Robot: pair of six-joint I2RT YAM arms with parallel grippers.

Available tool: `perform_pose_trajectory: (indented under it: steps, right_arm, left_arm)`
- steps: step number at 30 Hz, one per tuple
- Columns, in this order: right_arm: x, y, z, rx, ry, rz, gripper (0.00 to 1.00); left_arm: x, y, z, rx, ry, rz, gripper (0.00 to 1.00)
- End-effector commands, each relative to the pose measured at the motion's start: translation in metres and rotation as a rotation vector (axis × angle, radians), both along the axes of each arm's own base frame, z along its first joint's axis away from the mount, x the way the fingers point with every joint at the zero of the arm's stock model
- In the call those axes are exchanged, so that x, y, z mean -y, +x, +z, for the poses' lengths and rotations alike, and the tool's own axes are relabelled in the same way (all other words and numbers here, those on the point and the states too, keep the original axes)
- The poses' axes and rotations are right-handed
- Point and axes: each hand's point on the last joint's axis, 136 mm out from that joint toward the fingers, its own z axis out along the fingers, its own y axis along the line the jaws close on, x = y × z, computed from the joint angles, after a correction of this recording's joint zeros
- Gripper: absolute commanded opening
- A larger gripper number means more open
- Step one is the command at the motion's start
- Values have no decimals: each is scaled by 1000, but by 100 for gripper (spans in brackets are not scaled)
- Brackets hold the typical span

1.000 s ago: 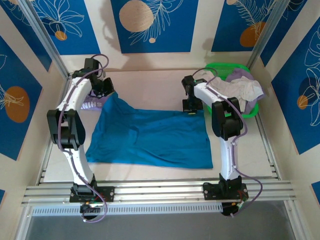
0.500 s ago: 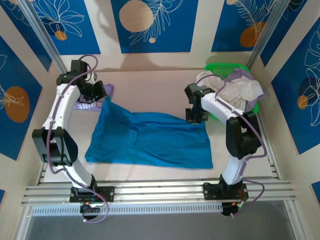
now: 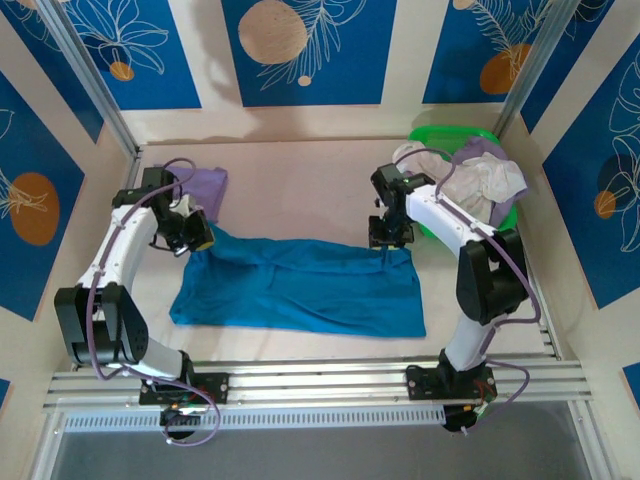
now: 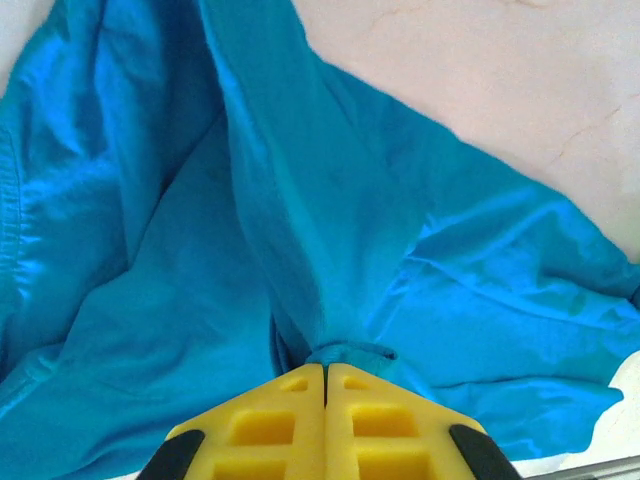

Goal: Fold and stack the t-shirts

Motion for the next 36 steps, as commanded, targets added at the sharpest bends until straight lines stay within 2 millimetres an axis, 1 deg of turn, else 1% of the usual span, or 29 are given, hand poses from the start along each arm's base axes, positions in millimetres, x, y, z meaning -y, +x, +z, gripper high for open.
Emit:
perform_pose_trajectory:
  steps: [1, 4, 7, 14, 17, 20, 22, 25, 28, 32, 34, 36]
  right_arm:
    - [23, 8, -18, -40, -128, -11, 34]
    - [28, 16, -32, -52, -161, 6, 34]
    - [33, 25, -39, -34, -203, 35, 36]
    - [34, 42, -38, 0, -215, 57, 40]
    - [33, 46, -44, -11, -197, 57, 40]
    - [28, 46, -51, -35, -167, 59, 39]
    - [26, 44, -55, -49, -161, 59, 35]
    - [23, 40, -56, -63, -157, 61, 28]
    - [23, 37, -53, -64, -162, 66, 17]
    - [25, 36, -41, -41, -184, 66, 3]
    - [26, 36, -32, -22, -187, 64, 0]
    - [27, 35, -25, -16, -189, 62, 0]
  left_arm:
    - [-1, -3, 5, 35, -14, 0, 0]
    - [-2, -4, 4, 36, -13, 2, 0]
    - [-3, -4, 4, 34, -12, -1, 0]
    - [-5, -5, 3, 33, -20, 5, 0]
    - [-6, -4, 3, 35, -22, 7, 0]
    - [-6, -3, 3, 36, -25, 6, 0]
    - [-5, -3, 3, 37, -26, 6, 0]
    - [-4, -3, 3, 35, -34, 3, 0]
    - [-4, -3, 5, 39, -32, 3, 0]
    - [-4, -1, 9, 47, -32, 1, 0]
    - [-4, 0, 10, 53, -34, 3, 0]
    - [-3, 1, 11, 52, -41, 3, 0]
